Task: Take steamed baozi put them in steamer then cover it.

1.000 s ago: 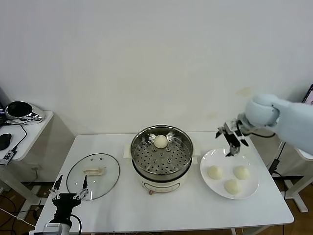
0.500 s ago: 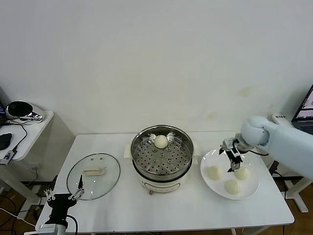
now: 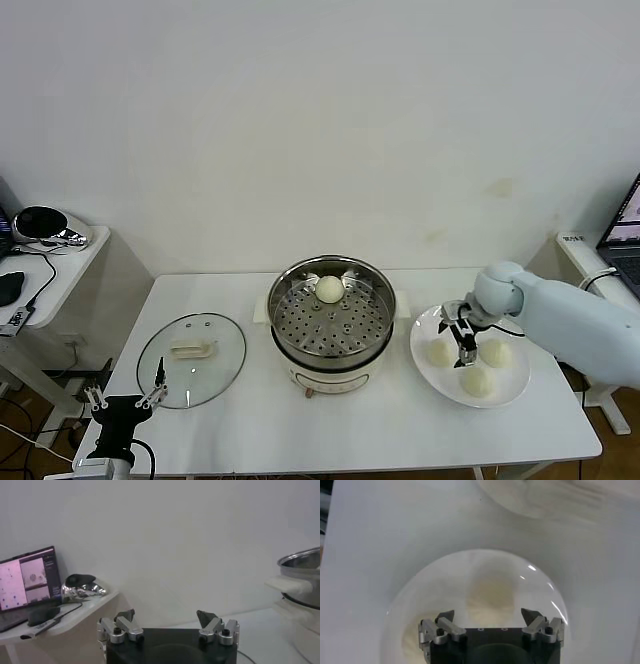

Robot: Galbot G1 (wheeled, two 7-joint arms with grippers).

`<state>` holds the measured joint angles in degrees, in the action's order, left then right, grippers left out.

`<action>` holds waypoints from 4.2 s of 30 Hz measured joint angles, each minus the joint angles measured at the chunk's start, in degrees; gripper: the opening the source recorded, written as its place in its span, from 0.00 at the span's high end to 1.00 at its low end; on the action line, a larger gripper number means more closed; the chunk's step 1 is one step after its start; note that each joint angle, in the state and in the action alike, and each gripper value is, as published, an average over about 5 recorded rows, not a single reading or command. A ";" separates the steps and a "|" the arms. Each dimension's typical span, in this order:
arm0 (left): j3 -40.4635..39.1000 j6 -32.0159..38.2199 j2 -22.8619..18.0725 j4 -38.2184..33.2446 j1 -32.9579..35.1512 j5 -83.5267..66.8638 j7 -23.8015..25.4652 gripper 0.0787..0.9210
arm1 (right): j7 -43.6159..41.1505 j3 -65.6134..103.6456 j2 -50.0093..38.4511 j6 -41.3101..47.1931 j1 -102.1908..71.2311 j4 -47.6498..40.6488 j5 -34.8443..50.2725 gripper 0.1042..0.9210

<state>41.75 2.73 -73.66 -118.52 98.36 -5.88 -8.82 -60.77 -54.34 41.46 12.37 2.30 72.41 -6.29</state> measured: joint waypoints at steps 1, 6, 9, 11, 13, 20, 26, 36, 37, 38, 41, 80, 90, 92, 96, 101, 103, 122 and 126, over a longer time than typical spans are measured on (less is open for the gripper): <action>-0.02 0.00 -0.02 0.03 -0.04 0.00 0.00 0.12 | 0.07 0.22 0.22 -0.04 -0.31 -0.33 -0.22 0.12; -0.18 0.01 -0.10 0.07 -0.23 0.00 0.00 0.12 | 0.46 1.35 1.26 -0.28 -1.67 -1.95 -1.15 0.16; -0.21 0.01 -0.14 0.07 -0.28 0.00 0.00 0.12 | 0.61 2.01 1.92 -0.41 -2.11 -2.80 -1.50 0.21; -0.21 0.01 -0.15 0.07 -0.27 0.00 0.00 0.12 | 0.68 2.36 2.31 -0.47 -2.26 -3.25 -1.74 0.24; -0.21 0.01 -0.18 0.07 -0.24 0.00 -0.01 0.12 | 0.74 2.61 2.56 -0.50 -2.41 -3.60 -1.98 0.27; -0.20 0.04 -0.30 -0.02 -0.17 0.02 -0.01 0.12 | 0.73 3.07 2.73 -0.51 -2.68 -3.89 -2.24 0.37; -0.31 0.06 -0.42 -0.26 -0.18 0.03 -0.01 0.12 | 0.40 2.76 1.67 -0.04 -1.06 -2.72 -1.36 0.42; -1.01 0.00 -0.05 -0.48 -0.96 -0.06 -0.01 0.12 | -0.13 -1.53 -3.89 1.80 8.13 3.88 3.85 0.46; -1.09 -0.04 0.04 -0.50 -1.07 -0.10 -0.01 0.12 | -0.11 -2.41 -4.43 2.06 9.76 4.72 4.72 0.45; -1.16 -0.10 0.14 -0.54 -1.16 -0.15 0.00 0.12 | -0.07 -3.38 -4.87 2.33 11.53 5.54 5.64 0.45; -1.28 -0.27 0.43 -0.71 -1.40 -0.38 0.02 0.12 | 0.20 -6.95 -5.66 3.30 17.68 8.01 8.84 0.44; -0.39 -0.05 0.25 -1.07 -0.92 0.20 0.23 0.12 | 17.37 -20.42 31.31 26.84 27.15 0.11 39.48 0.42; -0.37 0.33 0.34 -0.61 -0.88 0.15 0.18 0.12 | 18.34 -20.77 34.23 28.38 25.68 -1.91 40.48 0.42; -0.36 0.36 0.32 -0.55 -0.91 0.14 0.17 0.12 | 18.39 -20.93 34.44 28.55 25.50 -2.06 40.51 0.42; -0.50 0.47 0.11 -0.48 -0.93 0.15 0.16 0.12 | 18.49 -21.05 34.68 28.75 25.10 -2.26 40.65 0.37; -0.63 0.50 -0.03 -0.55 -0.86 0.19 0.14 0.12 | 17.97 -20.91 34.29 28.90 25.55 -1.41 41.10 0.20; -0.63 0.50 -0.04 -0.58 -0.88 0.19 0.14 0.12 | 17.47 -20.89 33.70 28.92 26.38 -0.56 41.28 0.16; -1.83 0.09 0.48 -1.24 -0.89 0.44 0.32 0.12 | 1.41 -23.40 6.69 20.10 38.60 16.47 28.52 0.12; -2.23 0.10 0.36 -1.15 -0.57 0.88 0.34 0.12 | -1.46 -23.73 -0.75 16.08 38.41 19.43 23.02 0.12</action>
<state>39.52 2.83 -73.30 -119.67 97.78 -5.00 -8.48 -62.23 -78.08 40.70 28.45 40.71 91.84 16.73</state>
